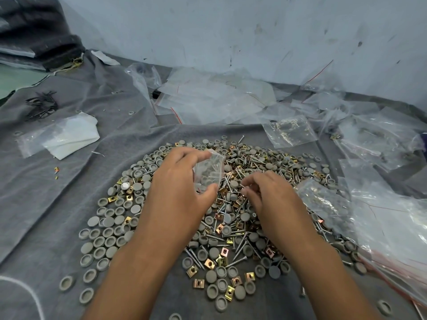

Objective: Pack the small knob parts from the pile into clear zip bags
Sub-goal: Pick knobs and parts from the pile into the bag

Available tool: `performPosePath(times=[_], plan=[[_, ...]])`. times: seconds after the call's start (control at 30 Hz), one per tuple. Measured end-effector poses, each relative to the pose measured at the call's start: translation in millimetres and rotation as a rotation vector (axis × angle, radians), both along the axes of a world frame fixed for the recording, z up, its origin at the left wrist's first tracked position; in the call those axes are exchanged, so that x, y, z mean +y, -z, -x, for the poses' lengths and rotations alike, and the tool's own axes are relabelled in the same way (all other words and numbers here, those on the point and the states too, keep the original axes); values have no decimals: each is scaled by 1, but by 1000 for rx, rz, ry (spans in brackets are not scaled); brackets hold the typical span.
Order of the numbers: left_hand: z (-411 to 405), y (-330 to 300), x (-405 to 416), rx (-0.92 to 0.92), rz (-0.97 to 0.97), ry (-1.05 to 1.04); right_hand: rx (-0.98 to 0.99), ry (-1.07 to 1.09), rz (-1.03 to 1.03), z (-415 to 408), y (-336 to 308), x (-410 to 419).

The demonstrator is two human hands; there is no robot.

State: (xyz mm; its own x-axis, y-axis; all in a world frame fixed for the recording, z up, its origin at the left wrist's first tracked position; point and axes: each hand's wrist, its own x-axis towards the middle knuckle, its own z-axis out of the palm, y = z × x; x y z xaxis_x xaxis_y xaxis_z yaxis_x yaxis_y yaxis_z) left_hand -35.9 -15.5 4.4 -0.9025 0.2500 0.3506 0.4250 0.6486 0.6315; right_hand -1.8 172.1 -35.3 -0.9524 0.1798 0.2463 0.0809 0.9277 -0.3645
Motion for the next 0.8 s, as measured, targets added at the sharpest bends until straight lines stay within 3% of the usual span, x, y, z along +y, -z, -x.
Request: performPosePath(times=[0.47, 0.63, 0.8], plan=[[1, 1, 0, 3, 11, 2, -138, 41, -249, 2, 1, -6], [2, 3, 0, 12, 23, 8, -155, 44, -75, 0, -1, -2], [0, 6, 3, 10, 25, 23, 157, -96, 299, -9, -18, -7]])
